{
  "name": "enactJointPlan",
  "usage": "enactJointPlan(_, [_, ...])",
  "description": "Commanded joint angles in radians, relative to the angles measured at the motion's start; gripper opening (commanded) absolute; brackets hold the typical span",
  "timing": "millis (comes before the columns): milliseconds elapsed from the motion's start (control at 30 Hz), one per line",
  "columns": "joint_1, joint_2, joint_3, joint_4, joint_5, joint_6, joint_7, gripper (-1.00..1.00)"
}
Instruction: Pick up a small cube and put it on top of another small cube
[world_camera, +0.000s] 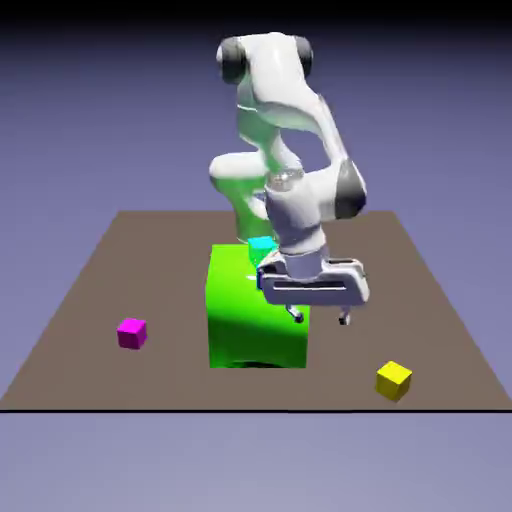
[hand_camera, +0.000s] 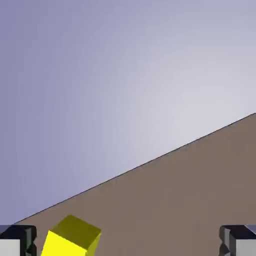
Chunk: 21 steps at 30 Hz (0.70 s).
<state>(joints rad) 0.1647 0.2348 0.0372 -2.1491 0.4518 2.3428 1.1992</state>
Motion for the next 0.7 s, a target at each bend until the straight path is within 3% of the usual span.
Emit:
enactJointPlan(0, [0.007, 0.036, 0.002, 0.030, 0.020, -0.031, 0.021, 0.00])
enactJointPlan(367, [0.083, 0.435, 0.020, 0.357, 0.244, -0.375, 0.248, 0.00])
enactJointPlan(533, [0.119, 0.533, 0.050, 0.344, 0.296, -0.270, 0.215, 0.00])
enactJointPlan(567, [0.119, 0.533, 0.050, 0.344, 0.296, -0.270, 0.215, -1.00])
enactJointPlan(667, [0.093, 0.467, 0.028, 0.361, 0.261, -0.357, 0.245, -1.00])
